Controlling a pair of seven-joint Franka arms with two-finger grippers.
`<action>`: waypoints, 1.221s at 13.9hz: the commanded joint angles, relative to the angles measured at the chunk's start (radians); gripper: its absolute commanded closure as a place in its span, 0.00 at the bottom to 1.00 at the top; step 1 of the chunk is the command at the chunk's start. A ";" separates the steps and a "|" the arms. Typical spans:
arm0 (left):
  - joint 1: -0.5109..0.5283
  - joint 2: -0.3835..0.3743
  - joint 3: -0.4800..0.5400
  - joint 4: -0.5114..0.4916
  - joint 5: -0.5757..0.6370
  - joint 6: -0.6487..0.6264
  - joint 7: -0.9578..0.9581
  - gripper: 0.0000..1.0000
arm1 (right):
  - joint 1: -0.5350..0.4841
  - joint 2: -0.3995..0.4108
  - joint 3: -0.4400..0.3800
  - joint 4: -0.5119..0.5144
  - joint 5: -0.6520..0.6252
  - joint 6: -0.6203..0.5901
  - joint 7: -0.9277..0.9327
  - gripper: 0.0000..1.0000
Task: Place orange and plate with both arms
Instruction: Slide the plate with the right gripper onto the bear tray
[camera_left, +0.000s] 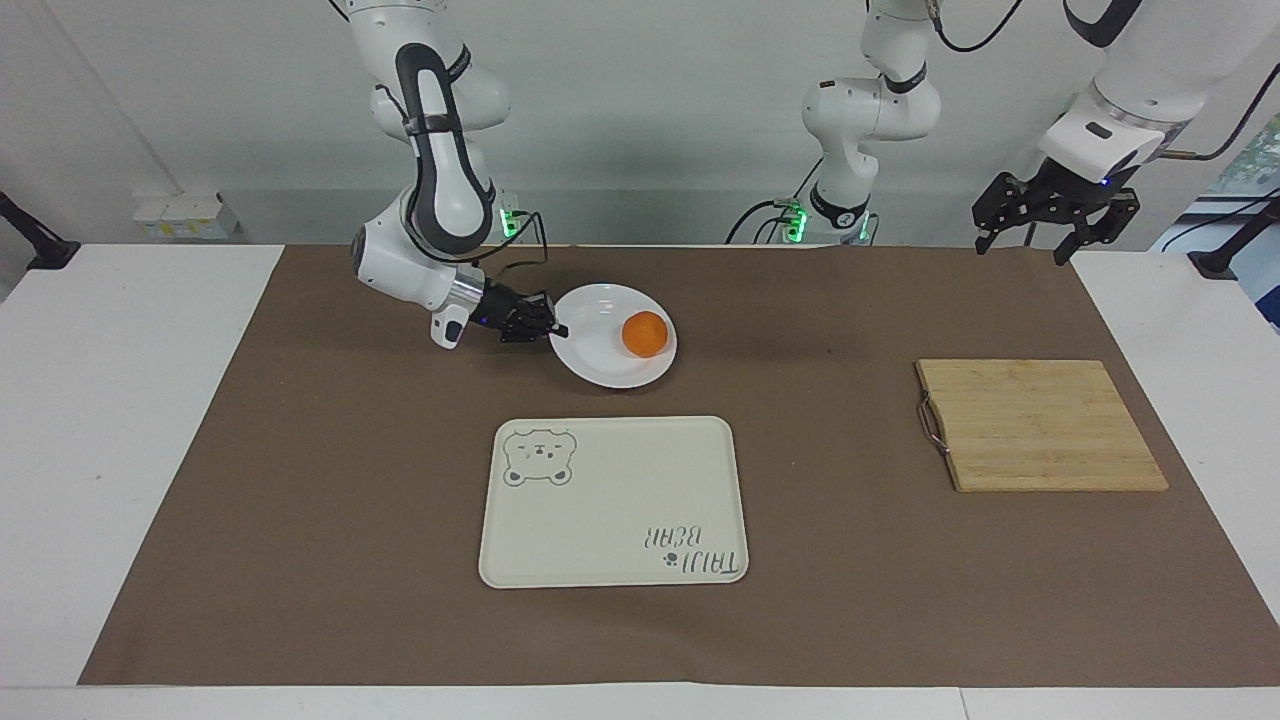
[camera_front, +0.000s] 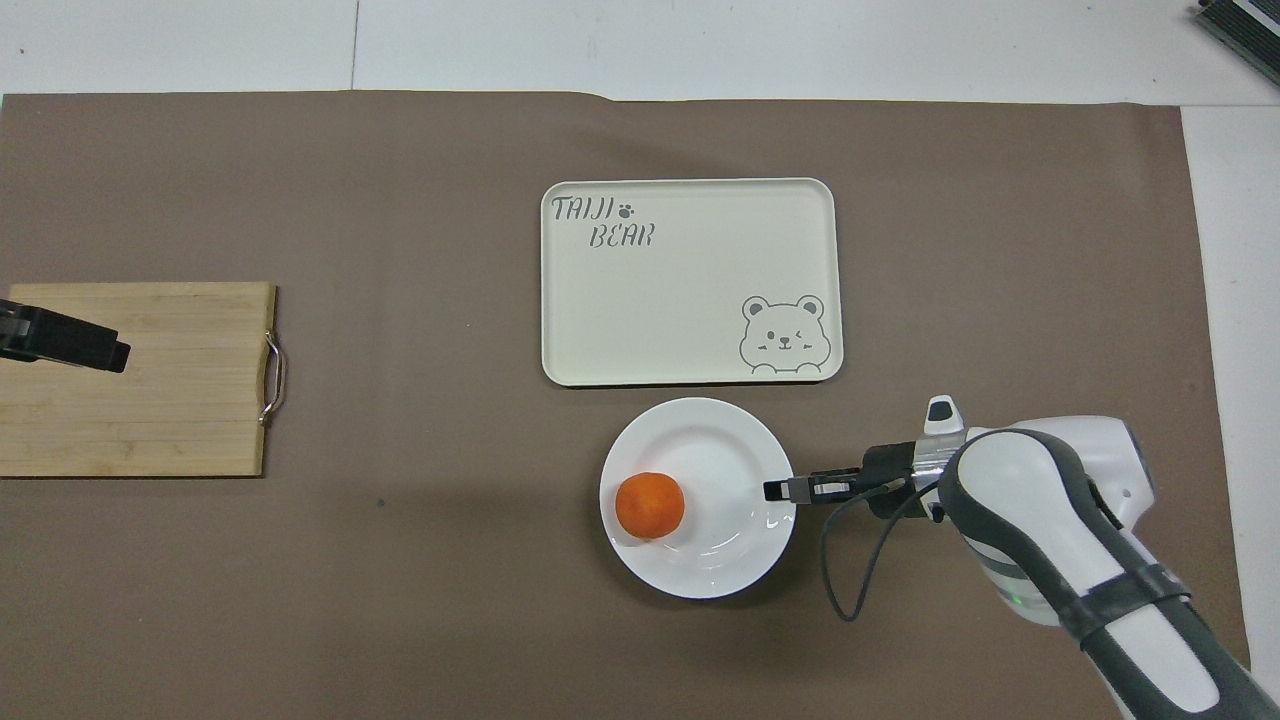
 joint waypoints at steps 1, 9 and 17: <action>0.008 -0.016 -0.006 -0.016 -0.011 0.005 -0.007 0.00 | -0.003 -0.026 -0.003 0.036 0.031 -0.055 0.043 1.00; 0.008 -0.016 -0.006 -0.014 -0.011 0.005 -0.007 0.00 | -0.039 0.066 -0.006 0.270 0.022 -0.098 0.233 1.00; 0.008 -0.016 -0.006 -0.016 -0.011 0.005 -0.007 0.00 | -0.113 0.328 -0.003 0.631 -0.006 -0.089 0.332 1.00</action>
